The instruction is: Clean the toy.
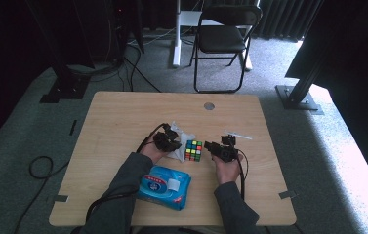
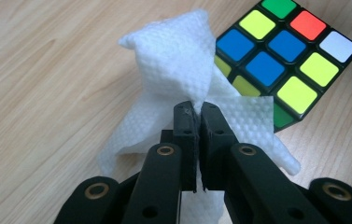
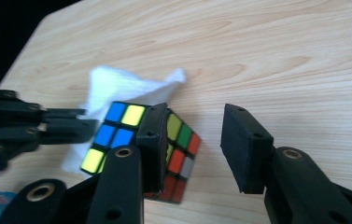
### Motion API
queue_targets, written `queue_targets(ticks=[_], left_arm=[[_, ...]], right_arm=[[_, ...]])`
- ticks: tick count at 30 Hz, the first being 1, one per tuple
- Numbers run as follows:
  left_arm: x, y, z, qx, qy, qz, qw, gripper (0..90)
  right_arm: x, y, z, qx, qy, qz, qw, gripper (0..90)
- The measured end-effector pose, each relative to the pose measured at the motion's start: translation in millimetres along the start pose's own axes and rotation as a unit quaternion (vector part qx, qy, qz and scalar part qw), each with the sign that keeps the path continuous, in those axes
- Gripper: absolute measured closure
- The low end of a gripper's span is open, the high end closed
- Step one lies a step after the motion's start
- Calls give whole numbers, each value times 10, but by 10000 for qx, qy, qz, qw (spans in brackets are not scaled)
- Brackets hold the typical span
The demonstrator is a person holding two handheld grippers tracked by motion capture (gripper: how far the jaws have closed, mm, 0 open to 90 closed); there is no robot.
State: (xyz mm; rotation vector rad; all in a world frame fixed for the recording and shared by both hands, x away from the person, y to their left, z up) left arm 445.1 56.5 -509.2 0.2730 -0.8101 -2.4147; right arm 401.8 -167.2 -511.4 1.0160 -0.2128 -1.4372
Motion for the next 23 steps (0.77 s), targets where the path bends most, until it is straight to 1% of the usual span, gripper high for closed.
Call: queue_targets(ticks=[2, 4, 6, 9, 12, 13, 14, 16, 17, 23], left_arm=[[-9, -8, 17, 20, 19, 16, 10000, 865], [-36, -29, 67, 82, 67, 56, 9999, 865], [-58, -45, 95, 125, 81, 113, 9998, 865], [-97, -76, 132, 159, 110, 191, 9996, 865], [-128, -112, 163, 237, 108, 284, 9993, 865], [-138, -122, 171, 257, 111, 308, 9991, 865], [-146, -132, 176, 277, 115, 346, 9990, 865], [-160, -148, 189, 307, 117, 401, 9987, 865], [-167, -151, 199, 322, 108, 411, 9986, 865], [-178, -151, 225, 391, 110, 446, 9982, 865]], right_arm=[[18, 6, 5, -13, -78, 64, 9999, 604], [38, 6, 4, -37, -155, 147, 9998, 599], [53, 2, 4, -64, -318, 278, 9991, 591], [80, -9, 4, -94, -491, 419, 9979, 588], [102, -24, 0, -129, -699, 597, 9957, 582], [110, -30, -2, -150, -808, 715, 9941, 575], [112, -35, -7, -181, -879, 778, 9929, 573], [116, -42, -9, -214, -967, 873, 9912, 571], [117, -42, -8, -219, -986, 900, 9908, 570], [128, -37, -10, -228, -988, 909, 9907, 564]])
Point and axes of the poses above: each handheld gripper's, and its own axes: z roughly backward along the jaws, y roughly out of its top, x roughly to its right, the point moved 2 cm from there along -z, roughly forward along the jaws, and after that the axes turned 1 degree about x, right-handed, at the moved point
